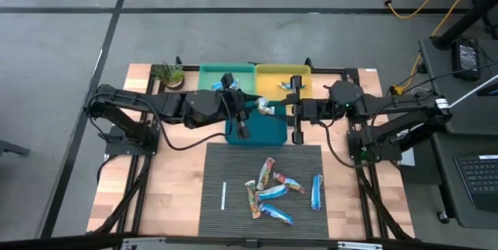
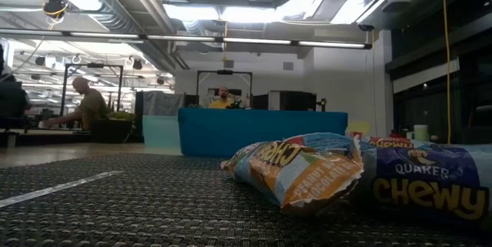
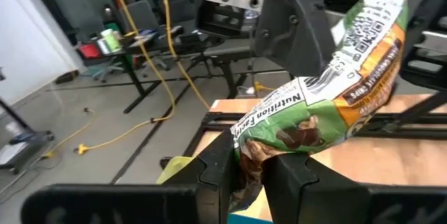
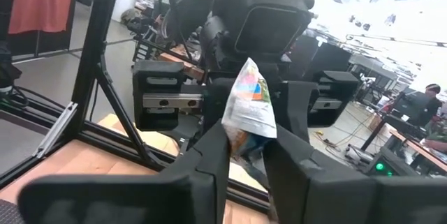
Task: Pick and place Granola Bars by type
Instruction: Put the yellow granola bar into the yellow bin
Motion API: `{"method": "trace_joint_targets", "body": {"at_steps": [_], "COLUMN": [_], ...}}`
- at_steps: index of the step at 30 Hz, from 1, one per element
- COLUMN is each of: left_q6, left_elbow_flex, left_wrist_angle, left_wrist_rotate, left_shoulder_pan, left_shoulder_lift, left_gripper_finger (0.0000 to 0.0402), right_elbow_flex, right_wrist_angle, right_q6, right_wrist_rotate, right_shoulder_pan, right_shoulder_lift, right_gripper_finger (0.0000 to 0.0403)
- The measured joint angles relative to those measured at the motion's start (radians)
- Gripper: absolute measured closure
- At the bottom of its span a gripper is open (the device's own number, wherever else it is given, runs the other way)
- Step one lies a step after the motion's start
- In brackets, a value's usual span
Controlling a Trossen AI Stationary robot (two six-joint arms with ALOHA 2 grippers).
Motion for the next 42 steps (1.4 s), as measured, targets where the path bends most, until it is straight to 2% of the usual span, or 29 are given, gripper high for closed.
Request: {"method": "trace_joint_targets", "body": {"at_steps": [6,13,21,33,37,42], "left_q6": [-0.013,-0.027,-0.080,-0.124,-0.124,-0.123], "left_elbow_flex": [0.000,-0.001,-0.001,-0.002,-0.010,-0.010], "left_wrist_angle": [-0.019,-0.046,-0.146,-0.208,-0.212,-0.209], "left_wrist_rotate": [0.014,0.014,-0.063,-0.116,-0.114,-0.113], "left_shoulder_pan": [-0.003,-0.014,-0.038,-0.075,-0.075,-0.073], "left_shoulder_lift": [0.000,-0.009,-0.078,-0.117,-0.112,-0.112], "left_gripper_finger": [0.0320,0.0263,0.0206,0.0196,0.0196,0.0196], "right_elbow_flex": [0.000,0.000,0.000,0.009,0.080,0.191], "right_wrist_angle": [0.000,-0.002,-0.029,-0.115,-0.249,-0.448], "right_q6": [-0.003,-0.007,-0.056,-0.045,0.004,0.079], "right_wrist_rotate": [0.003,0.025,0.093,0.340,0.389,0.394], "right_shoulder_pan": [0.000,-0.001,-0.002,-0.002,-0.009,-0.058], "right_shoulder_lift": [-0.001,-0.002,-0.029,-0.172,-0.195,-0.188], "right_gripper_finger": [0.0331,0.0345,0.0347,0.0347,0.0347,0.0347]}}
